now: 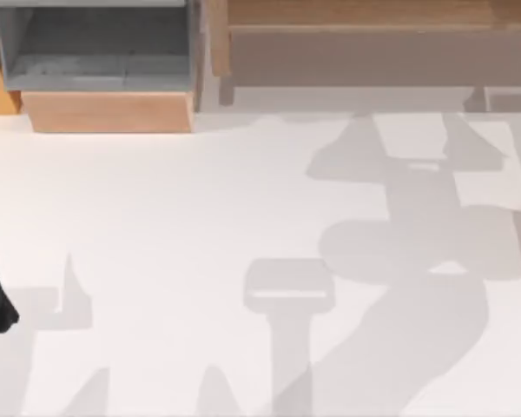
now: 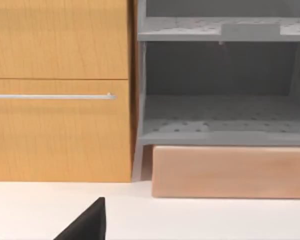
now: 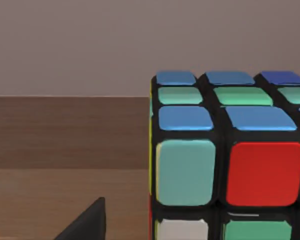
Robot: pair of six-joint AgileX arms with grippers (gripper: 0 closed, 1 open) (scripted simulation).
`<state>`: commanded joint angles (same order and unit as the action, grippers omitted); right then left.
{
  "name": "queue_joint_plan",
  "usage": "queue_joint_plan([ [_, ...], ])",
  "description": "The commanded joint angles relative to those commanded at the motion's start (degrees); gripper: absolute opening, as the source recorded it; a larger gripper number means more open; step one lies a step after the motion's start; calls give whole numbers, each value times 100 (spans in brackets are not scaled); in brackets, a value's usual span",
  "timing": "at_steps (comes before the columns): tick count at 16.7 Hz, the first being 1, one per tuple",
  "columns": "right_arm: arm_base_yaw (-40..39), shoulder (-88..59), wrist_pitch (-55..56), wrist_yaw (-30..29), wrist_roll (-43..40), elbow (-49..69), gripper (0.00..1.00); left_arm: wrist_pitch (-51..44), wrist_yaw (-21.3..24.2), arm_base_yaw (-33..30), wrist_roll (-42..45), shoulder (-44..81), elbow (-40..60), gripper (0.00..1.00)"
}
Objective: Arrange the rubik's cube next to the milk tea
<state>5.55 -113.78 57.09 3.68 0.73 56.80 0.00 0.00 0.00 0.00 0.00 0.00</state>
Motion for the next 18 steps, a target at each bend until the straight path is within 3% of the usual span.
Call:
queue_joint_plan([
  [9,-66,-573,-79,-73,5,646,100,0,0,0,0,0,0,100],
  [18,-66,-573,-79,-73,5,646,32,0,0,0,0,0,0,100],
])
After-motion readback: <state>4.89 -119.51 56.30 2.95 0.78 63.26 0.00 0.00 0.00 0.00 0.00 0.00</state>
